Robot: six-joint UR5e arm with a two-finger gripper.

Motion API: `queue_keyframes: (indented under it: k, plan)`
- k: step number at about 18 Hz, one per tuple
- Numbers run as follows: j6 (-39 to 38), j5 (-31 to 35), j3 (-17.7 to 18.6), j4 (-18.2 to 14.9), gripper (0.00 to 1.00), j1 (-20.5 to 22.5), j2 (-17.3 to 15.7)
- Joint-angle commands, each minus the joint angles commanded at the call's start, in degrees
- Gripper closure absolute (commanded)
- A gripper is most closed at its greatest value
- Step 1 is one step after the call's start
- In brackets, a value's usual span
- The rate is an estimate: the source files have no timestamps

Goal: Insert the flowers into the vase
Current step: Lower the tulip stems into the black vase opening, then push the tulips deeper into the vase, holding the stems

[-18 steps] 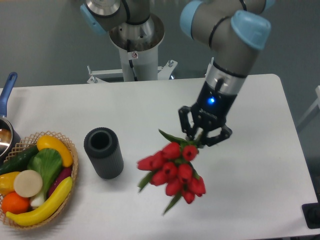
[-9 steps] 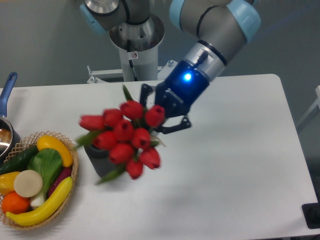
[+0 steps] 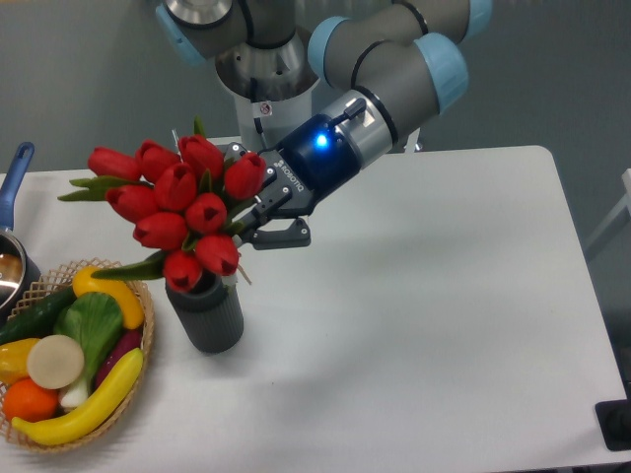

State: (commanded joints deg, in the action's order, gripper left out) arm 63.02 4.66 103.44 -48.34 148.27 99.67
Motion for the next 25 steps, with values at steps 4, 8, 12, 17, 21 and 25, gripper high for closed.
queue_keyframes:
  k: [4, 8, 12, 17, 21, 25]
  plan:
    - [2.2, 0.0, 2.6, 0.1, 0.99, -0.1, -0.2]
    - [3.1, 0.1, 4.7, 0.2, 0.97, -0.9, -0.7]
    - [5.4, 0.1, 6.2, 0.2, 0.96, -0.9, -0.4]
    - [7.7, 0.2, 8.3, 0.3, 0.95, -1.0, 0.0]
    - [10.2, 0.5, 9.7, 0.3, 0.90, -1.2, 1.0]
    - [15.3, 0.5, 12.3, 0.3, 0.85, -1.4, 3.3]
